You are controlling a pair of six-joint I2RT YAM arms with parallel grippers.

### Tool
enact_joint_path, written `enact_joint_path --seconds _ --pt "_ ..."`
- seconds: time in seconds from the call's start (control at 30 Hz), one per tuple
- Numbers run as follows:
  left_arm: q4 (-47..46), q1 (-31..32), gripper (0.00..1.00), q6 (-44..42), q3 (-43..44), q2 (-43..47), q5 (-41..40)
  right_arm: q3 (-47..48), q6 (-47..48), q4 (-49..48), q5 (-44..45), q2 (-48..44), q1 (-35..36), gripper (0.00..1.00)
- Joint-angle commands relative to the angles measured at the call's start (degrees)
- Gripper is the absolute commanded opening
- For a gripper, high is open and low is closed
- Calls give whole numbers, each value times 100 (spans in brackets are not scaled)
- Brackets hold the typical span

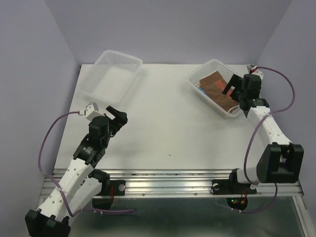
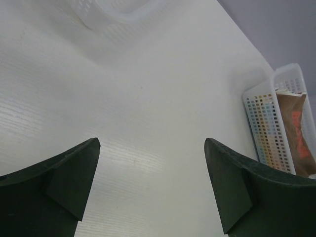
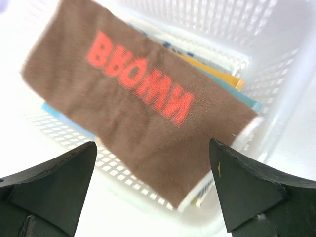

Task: Fold and stack the towels
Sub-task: Neatly place the folded towel into the bin

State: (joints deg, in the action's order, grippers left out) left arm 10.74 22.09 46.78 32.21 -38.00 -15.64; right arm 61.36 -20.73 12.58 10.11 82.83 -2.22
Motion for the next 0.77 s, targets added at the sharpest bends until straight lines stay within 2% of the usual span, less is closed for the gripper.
enact_joint_path --seconds 0.0,0.13,0.27,0.73 --pt "-11 24 99 -56 31 214 -211 35 -106 -89 175 -1387 -33 100" --pt "304 24 99 -64 504 223 -492 -826 -326 -563 299 -2478 -24 100" --pt "411 24 99 -38 594 310 -625 -977 -441 -344 430 -2912 -33 100" --pt "464 24 99 41 392 398 -748 -775 -405 -19 632 -2948 -33 100"
